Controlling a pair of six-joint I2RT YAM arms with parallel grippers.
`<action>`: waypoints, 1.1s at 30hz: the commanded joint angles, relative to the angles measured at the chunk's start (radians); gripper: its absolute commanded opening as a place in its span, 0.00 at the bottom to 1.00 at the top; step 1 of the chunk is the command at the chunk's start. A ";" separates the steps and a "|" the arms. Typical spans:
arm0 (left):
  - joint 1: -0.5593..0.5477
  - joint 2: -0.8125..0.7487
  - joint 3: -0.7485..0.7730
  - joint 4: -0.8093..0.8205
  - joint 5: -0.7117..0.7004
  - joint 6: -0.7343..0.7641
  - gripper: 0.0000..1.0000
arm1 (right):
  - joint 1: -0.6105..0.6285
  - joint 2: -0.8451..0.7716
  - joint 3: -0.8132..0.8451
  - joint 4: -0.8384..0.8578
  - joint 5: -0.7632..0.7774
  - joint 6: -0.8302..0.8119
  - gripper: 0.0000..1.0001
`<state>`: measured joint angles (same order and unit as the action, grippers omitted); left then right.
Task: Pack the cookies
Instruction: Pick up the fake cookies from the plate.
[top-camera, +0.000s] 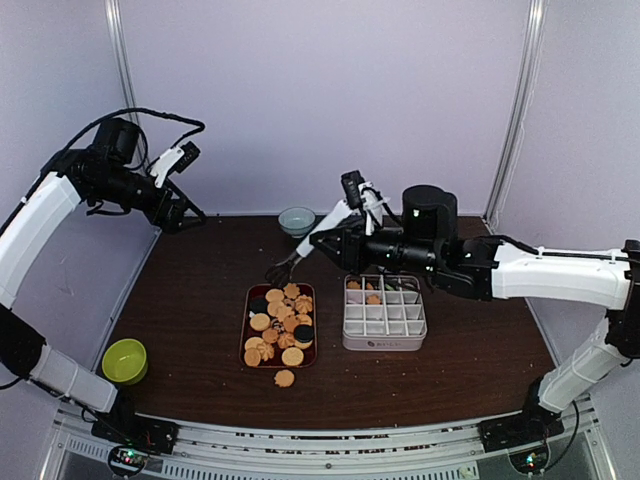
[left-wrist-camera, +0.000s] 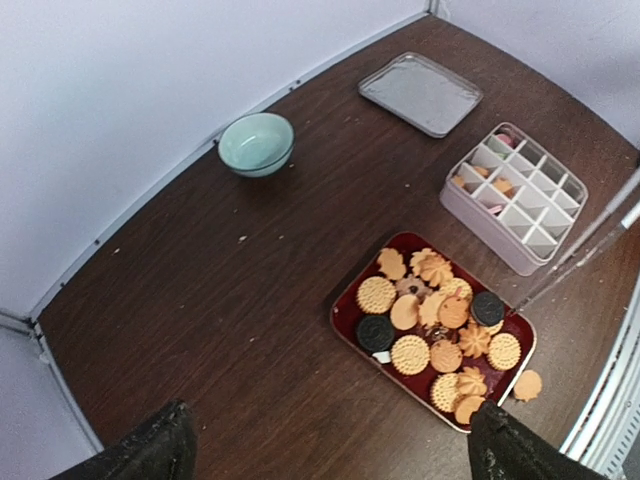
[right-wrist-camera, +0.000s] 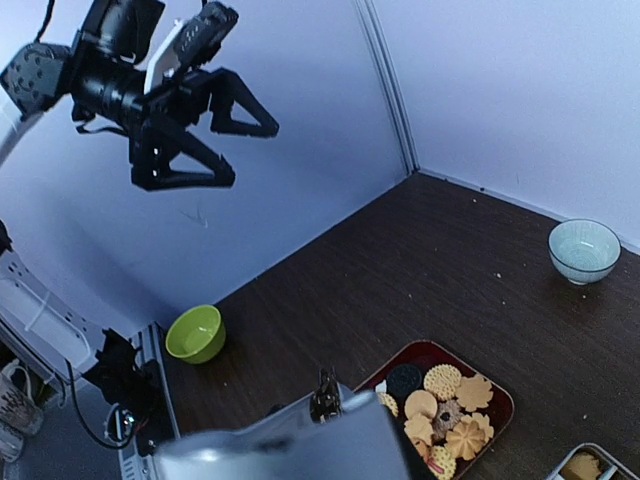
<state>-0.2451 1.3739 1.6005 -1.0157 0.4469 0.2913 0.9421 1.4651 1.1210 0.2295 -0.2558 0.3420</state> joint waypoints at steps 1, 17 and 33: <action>0.049 -0.043 -0.042 0.054 -0.131 0.018 0.98 | 0.071 0.048 0.045 -0.111 0.194 -0.138 0.17; 0.093 -0.061 -0.205 0.100 -0.103 0.025 0.98 | 0.160 0.210 0.140 -0.145 0.346 -0.195 0.19; 0.094 -0.052 -0.254 0.126 -0.079 0.004 0.98 | 0.158 0.316 0.229 -0.136 0.425 -0.228 0.26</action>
<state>-0.1577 1.3331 1.3544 -0.9340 0.3550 0.3012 1.1019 1.7565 1.2942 0.0605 0.1326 0.1291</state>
